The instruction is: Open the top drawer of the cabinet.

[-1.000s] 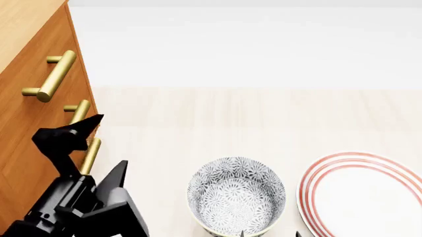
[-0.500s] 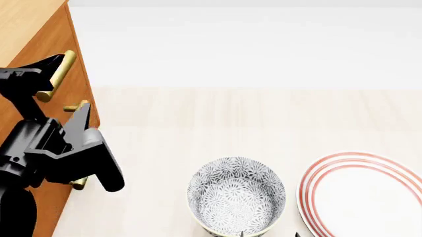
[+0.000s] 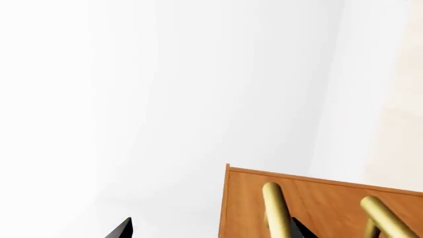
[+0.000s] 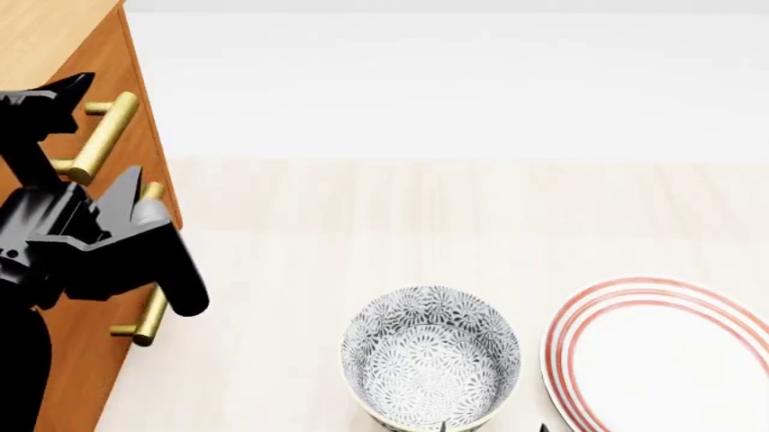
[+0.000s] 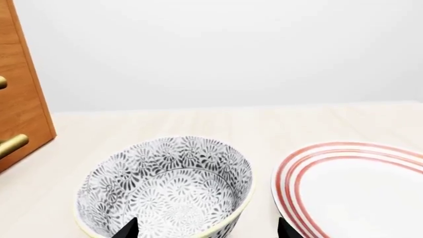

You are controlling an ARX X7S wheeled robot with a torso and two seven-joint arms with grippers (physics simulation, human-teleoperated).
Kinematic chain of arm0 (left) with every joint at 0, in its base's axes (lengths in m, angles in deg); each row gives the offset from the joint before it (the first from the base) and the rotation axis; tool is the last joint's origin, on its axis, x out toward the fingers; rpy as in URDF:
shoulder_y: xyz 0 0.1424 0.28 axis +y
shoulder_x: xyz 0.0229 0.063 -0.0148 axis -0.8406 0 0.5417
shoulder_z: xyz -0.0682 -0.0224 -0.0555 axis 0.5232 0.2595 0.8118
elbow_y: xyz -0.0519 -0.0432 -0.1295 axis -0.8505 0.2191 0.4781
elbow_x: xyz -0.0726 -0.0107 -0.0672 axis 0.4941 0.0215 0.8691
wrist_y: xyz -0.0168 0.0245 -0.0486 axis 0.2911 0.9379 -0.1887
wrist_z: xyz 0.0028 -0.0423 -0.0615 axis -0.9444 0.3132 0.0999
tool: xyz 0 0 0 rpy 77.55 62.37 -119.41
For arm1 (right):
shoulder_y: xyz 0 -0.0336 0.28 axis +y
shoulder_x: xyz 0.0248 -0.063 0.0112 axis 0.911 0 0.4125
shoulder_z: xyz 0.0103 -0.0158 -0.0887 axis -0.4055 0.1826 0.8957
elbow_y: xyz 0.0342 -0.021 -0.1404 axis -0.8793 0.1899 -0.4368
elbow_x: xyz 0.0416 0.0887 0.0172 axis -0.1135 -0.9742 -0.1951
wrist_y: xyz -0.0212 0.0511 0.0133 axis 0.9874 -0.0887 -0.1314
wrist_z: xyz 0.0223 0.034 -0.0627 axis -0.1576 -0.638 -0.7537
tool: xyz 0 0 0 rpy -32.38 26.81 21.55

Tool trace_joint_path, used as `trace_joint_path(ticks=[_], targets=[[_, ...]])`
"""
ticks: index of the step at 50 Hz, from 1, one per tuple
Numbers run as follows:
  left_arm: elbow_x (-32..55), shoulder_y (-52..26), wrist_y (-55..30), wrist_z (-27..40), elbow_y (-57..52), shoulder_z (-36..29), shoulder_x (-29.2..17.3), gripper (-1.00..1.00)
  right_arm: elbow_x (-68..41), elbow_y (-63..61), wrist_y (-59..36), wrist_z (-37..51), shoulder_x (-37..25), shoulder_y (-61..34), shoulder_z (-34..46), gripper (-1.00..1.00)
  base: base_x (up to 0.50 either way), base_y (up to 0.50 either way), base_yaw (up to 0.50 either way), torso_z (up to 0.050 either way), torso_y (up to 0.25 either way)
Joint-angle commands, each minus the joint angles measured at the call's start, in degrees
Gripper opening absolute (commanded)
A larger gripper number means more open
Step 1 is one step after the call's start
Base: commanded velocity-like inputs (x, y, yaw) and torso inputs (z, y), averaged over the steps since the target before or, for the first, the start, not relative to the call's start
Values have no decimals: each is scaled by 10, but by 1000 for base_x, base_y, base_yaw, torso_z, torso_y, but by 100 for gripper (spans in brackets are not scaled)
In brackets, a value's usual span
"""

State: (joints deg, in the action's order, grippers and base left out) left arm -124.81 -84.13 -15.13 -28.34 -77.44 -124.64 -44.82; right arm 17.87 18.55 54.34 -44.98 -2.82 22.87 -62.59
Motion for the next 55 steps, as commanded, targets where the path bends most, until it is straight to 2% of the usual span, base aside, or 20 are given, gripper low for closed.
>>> trace_joint_path(ticks=[1,55], targets=[[17,-17,8,-26,30,21,25,100,7,5,2,-9,9,-3,-11,100,0,0,0,0,0],[38,-24,20,-10,141,15,46,100,-4,6,-3,3,0,-3,2,100,0,0,0,0,0]])
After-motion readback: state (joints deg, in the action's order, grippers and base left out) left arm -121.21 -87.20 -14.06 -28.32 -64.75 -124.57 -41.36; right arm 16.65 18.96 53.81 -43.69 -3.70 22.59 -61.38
